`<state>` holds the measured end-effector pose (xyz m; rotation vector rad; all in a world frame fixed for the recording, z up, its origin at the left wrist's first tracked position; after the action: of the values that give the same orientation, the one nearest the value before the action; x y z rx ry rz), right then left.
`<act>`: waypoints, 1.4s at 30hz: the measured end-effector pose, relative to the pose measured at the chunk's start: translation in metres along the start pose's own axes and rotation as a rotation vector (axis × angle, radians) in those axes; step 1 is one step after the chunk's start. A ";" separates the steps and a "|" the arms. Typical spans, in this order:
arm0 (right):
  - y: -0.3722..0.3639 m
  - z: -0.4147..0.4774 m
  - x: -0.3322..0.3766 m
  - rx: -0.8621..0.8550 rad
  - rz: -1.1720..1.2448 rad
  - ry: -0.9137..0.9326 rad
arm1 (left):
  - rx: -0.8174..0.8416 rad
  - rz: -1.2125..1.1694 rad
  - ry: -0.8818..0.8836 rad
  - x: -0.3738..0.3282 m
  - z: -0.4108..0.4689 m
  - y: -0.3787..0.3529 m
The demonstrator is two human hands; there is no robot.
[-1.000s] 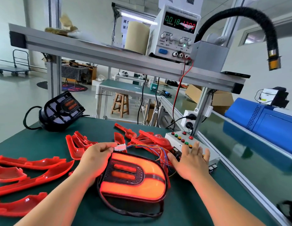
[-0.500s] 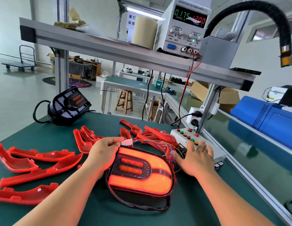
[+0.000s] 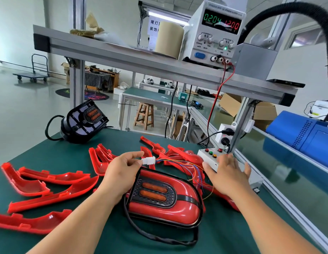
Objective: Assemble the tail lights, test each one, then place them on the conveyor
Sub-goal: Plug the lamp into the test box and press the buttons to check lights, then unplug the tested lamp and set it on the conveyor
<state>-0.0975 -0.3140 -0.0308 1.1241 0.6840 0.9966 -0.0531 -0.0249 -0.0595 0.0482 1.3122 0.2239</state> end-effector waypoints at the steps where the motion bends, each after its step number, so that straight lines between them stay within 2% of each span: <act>1: 0.005 0.002 0.009 -0.047 0.064 0.051 | -0.010 0.016 -0.025 -0.003 0.000 0.001; 4: 0.021 -0.001 0.054 -0.126 0.273 0.338 | -0.021 0.079 -0.112 -0.011 0.000 0.002; 7: 0.029 -0.011 0.100 -0.038 0.349 0.600 | 0.002 0.101 -0.156 -0.017 -0.003 0.003; 10: 0.026 -0.014 0.121 0.056 0.369 0.696 | 0.017 0.092 -0.150 -0.016 -0.003 0.003; 13: 0.024 -0.016 0.125 0.052 0.456 0.747 | 0.020 0.055 -0.114 -0.013 -0.002 0.002; 24: 0.016 -0.009 0.107 0.030 0.553 0.783 | 0.077 0.008 -0.067 -0.007 -0.001 0.000; 28: 0.010 0.010 0.096 -0.011 0.484 0.632 | 0.012 -0.085 0.004 -0.003 0.004 0.001; 31: 0.000 0.027 0.086 0.099 0.394 0.437 | -0.067 -0.161 0.111 0.002 0.009 0.006; 32: -0.003 0.029 0.083 0.123 0.347 0.400 | -0.081 -0.141 0.110 0.003 0.010 0.007; 34: -0.005 0.027 0.078 0.062 0.289 0.406 | -0.099 -0.048 0.069 0.005 0.011 0.010; 37: 0.009 0.012 0.078 -0.116 0.457 0.502 | -0.091 0.182 -0.033 0.003 0.011 0.015; 39: 0.018 -0.004 0.080 -0.054 0.569 0.547 | -0.060 0.300 -0.083 0.000 0.010 0.016; 42: 0.015 -0.028 0.083 0.203 0.546 0.570 | -0.002 0.322 -0.071 0.000 0.008 0.013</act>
<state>-0.0909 -0.2255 -0.0231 1.2423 0.9705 1.7848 -0.0472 -0.0111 -0.0550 0.2648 1.2296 0.4931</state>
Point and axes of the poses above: each hand's wrist, its own z-axis towards the middle knuckle, its own y-axis out of the back of the hand, x = y × z, the point moved 2 cm from there along z, towards the middle knuckle, and after that the axes turned 7 degrees about -x, right-handed, at the moved point
